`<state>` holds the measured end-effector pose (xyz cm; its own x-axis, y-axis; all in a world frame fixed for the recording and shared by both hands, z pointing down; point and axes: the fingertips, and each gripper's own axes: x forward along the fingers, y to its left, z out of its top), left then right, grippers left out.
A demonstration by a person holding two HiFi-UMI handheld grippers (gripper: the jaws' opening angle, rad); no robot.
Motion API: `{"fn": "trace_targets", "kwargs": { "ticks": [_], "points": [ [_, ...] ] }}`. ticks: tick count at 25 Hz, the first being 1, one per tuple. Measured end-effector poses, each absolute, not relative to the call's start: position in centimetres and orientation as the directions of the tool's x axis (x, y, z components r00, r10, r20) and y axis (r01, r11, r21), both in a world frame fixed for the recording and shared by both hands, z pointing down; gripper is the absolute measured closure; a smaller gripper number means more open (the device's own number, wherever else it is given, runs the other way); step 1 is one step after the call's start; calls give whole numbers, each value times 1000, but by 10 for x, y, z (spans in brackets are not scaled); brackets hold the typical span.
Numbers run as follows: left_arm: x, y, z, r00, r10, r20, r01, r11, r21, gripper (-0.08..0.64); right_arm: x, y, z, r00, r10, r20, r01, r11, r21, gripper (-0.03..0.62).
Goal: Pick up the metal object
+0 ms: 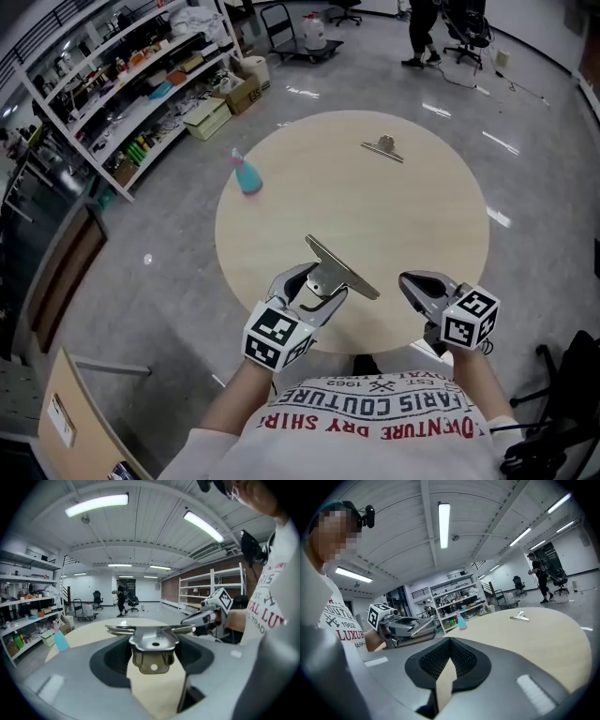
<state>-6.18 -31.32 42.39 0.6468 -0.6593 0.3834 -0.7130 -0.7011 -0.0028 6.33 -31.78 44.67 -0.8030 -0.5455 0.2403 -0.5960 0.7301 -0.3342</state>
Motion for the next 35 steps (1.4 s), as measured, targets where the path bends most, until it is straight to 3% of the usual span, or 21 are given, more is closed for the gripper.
{"fn": "trace_targets", "kwargs": {
  "ticks": [35],
  "points": [
    [-67, -299, 410, 636, -670, 383, -723, -691, -11, 276, 41, -295, 406, -829, -511, 225, -556, 795, -243, 591]
  ]
}}
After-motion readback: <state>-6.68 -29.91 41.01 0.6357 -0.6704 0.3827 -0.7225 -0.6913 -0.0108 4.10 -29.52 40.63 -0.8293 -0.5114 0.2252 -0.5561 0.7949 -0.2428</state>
